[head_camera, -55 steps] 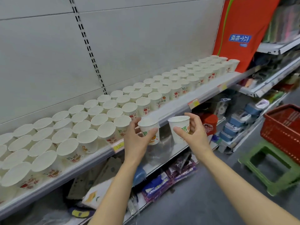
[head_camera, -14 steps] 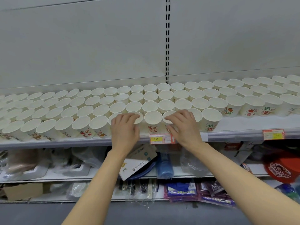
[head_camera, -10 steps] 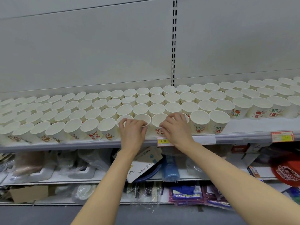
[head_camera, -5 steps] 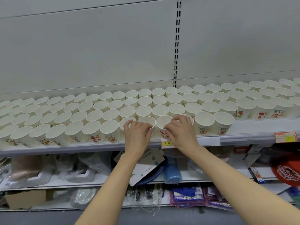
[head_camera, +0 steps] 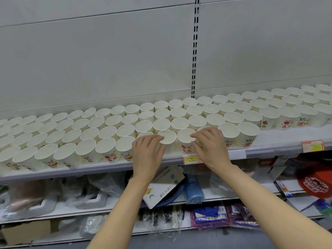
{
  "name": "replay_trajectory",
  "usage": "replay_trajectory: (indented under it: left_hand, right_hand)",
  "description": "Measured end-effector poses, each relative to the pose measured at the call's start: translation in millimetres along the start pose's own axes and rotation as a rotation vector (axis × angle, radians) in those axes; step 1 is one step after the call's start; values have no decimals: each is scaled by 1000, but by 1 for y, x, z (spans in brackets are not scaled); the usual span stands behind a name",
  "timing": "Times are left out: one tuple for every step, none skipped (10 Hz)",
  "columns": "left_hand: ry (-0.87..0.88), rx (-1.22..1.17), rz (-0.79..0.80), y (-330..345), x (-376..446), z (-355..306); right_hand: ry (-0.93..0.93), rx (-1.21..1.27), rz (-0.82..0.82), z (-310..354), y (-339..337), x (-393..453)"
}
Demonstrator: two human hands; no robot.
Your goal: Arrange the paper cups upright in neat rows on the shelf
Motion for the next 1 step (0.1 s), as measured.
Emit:
replay_trajectory:
  left_hand:
    - [-7,-46,-147,-39,-33,15]
  right_hand:
    - [27,17,-80,1,-21,-12]
Point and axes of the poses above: each hand's wrist, its own x-axis towards the middle knuckle, its own y-axis out of the palm, z = x × y, the point moved 9 cm from there along x, towards the middle knuckle, and after that the axes turned 1 degree about -z, right-handed, at the moved point
